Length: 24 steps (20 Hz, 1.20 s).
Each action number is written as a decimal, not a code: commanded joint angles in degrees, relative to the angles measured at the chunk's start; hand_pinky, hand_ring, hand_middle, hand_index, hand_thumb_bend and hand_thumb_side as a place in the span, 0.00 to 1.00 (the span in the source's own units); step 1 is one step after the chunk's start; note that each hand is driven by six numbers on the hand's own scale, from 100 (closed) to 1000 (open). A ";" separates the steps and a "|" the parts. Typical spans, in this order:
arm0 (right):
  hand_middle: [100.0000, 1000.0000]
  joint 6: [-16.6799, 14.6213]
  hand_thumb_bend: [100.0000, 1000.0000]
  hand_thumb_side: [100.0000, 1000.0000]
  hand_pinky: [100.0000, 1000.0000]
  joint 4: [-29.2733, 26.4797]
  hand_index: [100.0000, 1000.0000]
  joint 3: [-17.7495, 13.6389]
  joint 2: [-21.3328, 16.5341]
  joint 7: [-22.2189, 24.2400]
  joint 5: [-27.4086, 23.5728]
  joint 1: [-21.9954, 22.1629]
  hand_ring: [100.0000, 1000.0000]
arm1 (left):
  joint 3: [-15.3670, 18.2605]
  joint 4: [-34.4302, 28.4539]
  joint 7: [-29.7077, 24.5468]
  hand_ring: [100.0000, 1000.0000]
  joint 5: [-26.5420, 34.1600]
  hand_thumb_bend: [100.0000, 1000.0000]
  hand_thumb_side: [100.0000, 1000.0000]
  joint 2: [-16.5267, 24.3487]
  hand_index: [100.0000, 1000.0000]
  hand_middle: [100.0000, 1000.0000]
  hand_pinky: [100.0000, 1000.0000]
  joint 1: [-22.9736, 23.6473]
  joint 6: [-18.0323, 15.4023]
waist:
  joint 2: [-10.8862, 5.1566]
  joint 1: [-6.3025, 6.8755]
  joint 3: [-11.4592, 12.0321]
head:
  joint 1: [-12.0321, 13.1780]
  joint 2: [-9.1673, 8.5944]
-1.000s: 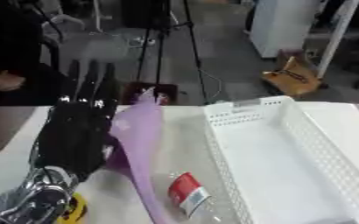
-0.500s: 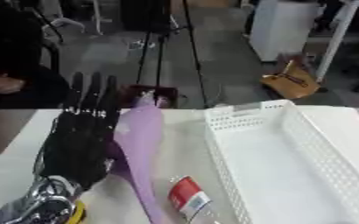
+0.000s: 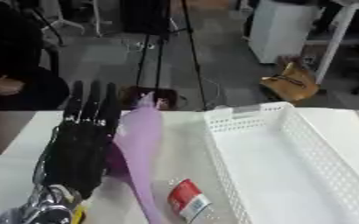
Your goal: Pick up objects on the table and place them in the box.
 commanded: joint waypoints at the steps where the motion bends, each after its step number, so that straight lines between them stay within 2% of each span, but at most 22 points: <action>1: 0.48 -0.75 0.00 0.43 0.55 -1.09 0.55 -0.13 -1.11 -0.44 -0.32 -0.34 0.51 | 0.62 -0.69 1.22 1.00 -1.25 0.89 0.46 1.52 0.98 0.99 1.00 -0.11 0.40 | -0.96 -0.22 -0.12 | -0.13 -0.69; 2: 0.48 -0.78 0.00 0.43 0.55 -1.09 0.55 -0.11 -1.10 -0.44 -0.35 -0.34 0.51 | 0.69 -0.69 1.68 1.00 -1.72 0.91 0.45 1.52 0.98 1.00 1.00 -0.04 0.63 | -0.95 -0.24 -0.16 | -0.14 -0.73; 9: 0.48 -0.87 0.00 0.43 0.55 -1.09 0.55 -0.08 -0.99 -0.30 -0.49 -0.32 0.51 | 0.90 -0.28 2.38 1.00 -3.31 0.90 0.46 1.14 0.98 0.99 1.00 0.07 1.87 | -0.88 -0.29 -0.39 | -0.07 -0.88; 24: 0.48 -1.27 0.00 0.44 0.55 -1.09 0.55 0.02 -0.68 0.06 -0.91 -0.33 0.51 | 0.74 8.78 6.48 1.00 -2.60 0.82 0.47 -1.48 0.97 0.98 1.00 -1.10 8.64 | -0.52 -0.52 -1.02 | -0.22 -1.51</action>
